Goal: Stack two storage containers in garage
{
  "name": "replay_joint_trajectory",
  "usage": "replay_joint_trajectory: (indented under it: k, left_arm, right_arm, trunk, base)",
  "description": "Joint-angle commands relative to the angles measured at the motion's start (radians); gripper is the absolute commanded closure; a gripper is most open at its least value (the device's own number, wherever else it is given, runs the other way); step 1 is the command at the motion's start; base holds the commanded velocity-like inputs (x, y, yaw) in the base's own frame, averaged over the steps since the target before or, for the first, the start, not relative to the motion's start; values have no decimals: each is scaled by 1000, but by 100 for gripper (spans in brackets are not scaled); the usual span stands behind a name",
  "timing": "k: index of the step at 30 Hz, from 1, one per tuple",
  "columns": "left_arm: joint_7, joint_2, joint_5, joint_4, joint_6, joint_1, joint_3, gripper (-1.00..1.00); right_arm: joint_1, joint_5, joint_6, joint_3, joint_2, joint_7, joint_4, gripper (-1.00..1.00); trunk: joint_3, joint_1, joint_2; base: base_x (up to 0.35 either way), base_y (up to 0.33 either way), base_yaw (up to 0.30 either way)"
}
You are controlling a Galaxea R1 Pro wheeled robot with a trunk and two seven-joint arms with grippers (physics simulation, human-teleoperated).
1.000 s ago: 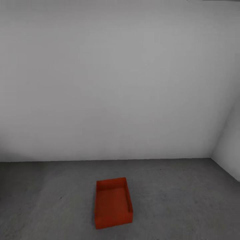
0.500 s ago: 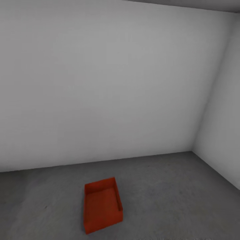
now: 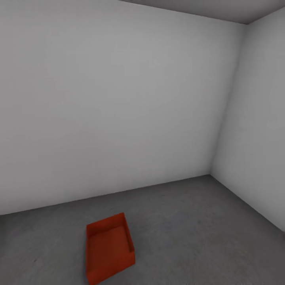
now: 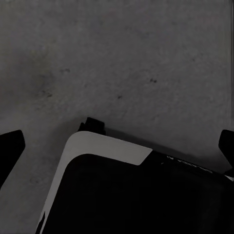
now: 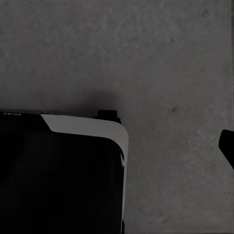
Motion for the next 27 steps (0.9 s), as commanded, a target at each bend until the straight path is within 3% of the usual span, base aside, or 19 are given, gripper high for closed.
replay_joint_trajectory:
  k: [1, 15, 27]
  left_arm:
    - [-4, 0, 8, 1, -1, -1, -2, -100]
    - [-4, 1, 7, 1, -1, 0, -4, -100]
    - [-5, 1, 7, 1, -1, -1, -4, -100]
  right_arm:
    - [-1, -9, -5, 8, 1, -1, 3, -100]
    - [-1, -10, -5, 7, 1, -1, 3, -100]
    - [-1, -10, -4, 7, 0, 0, 4, -100]
  trunk:
    - [0, 0, -1]
    - [17, 0, -1]
    - [26, 0, -1]
  base:
    - [0, 0, -190]
    - [0, 0, -176]
    - [0, 0, -259]
